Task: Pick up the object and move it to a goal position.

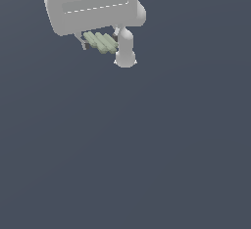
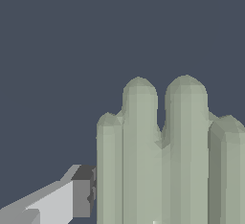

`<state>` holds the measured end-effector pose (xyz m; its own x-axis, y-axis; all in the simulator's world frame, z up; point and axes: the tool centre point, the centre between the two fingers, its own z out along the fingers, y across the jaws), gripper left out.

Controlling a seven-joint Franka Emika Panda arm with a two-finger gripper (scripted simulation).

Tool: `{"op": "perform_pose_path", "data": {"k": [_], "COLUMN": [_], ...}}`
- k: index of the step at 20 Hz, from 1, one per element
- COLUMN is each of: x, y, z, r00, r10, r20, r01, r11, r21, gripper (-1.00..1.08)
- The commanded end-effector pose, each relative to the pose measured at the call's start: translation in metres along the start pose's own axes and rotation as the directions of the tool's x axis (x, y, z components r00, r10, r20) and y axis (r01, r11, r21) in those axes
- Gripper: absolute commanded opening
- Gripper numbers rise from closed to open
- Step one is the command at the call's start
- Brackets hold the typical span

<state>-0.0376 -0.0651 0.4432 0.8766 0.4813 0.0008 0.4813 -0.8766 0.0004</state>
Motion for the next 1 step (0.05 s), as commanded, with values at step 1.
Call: {"op": "perform_pose_path", "data": {"k": [1], "x": [0.0001], "y": [0.0002], "z": [-0.0018], "r00": [1.0], "r10": [0.0], "r20": [0.001], "r01": [0.0], "r11": [1.0], "r21": [0.001], "gripper": [-1.0]}}
